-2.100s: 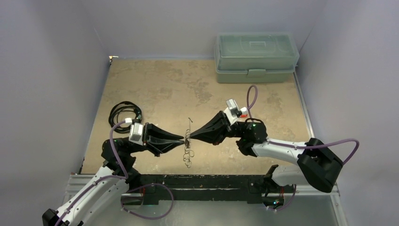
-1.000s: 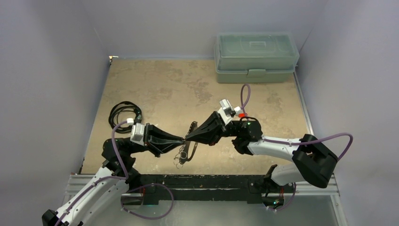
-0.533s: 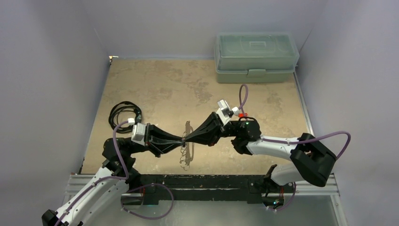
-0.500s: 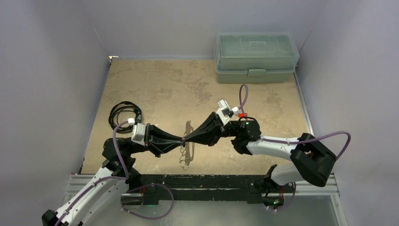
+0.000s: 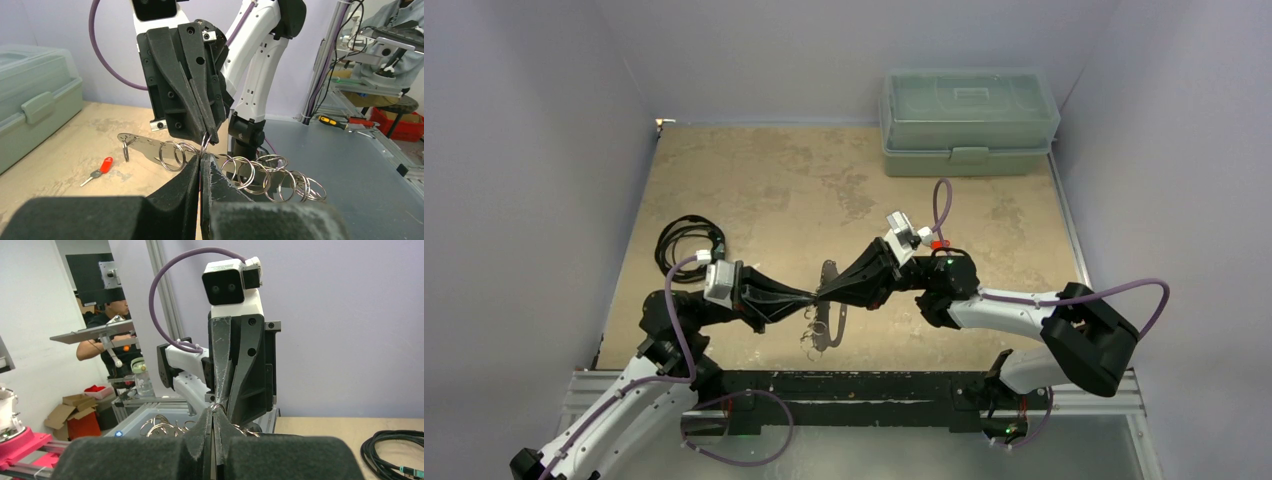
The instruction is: Put the keys on the keyring
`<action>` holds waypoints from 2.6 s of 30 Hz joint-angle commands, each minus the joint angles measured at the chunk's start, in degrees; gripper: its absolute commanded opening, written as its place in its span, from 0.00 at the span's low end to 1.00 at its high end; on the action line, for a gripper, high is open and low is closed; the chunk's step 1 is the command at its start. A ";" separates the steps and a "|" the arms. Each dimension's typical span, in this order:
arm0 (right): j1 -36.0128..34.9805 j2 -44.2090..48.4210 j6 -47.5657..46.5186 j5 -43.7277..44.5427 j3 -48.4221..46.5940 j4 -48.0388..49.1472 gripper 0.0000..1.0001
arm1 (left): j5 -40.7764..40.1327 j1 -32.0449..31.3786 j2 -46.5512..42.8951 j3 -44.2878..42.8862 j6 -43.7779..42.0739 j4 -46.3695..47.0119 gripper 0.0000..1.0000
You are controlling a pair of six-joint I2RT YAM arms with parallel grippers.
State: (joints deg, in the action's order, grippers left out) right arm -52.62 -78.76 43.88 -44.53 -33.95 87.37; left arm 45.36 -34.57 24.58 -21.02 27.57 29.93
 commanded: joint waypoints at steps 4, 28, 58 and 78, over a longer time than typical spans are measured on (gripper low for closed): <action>-0.64 0.89 -0.31 0.07 -0.79 19.21 0.06 | -4.59 0.01 -0.42 -4.41 -5.92 -7.98 0.00; -0.56 14.45 -17.05 8.89 0.47 -8.82 0.42 | -7.17 -0.06 -2.58 -5.36 -9.95 -11.94 0.00; 4.78 17.15 -9.89 77.02 -14.58 -96.11 0.67 | -9.16 -0.03 1.70 -10.67 -14.59 -22.17 0.00; 23.10 -13.25 -21.05 70.64 -24.22 -100.41 0.53 | -10.34 -0.01 2.31 -10.31 -13.77 -23.18 0.00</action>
State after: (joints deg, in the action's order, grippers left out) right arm -31.27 -89.71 27.14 25.89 -55.46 -11.57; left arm 35.66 -34.63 26.63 -28.84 13.89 4.89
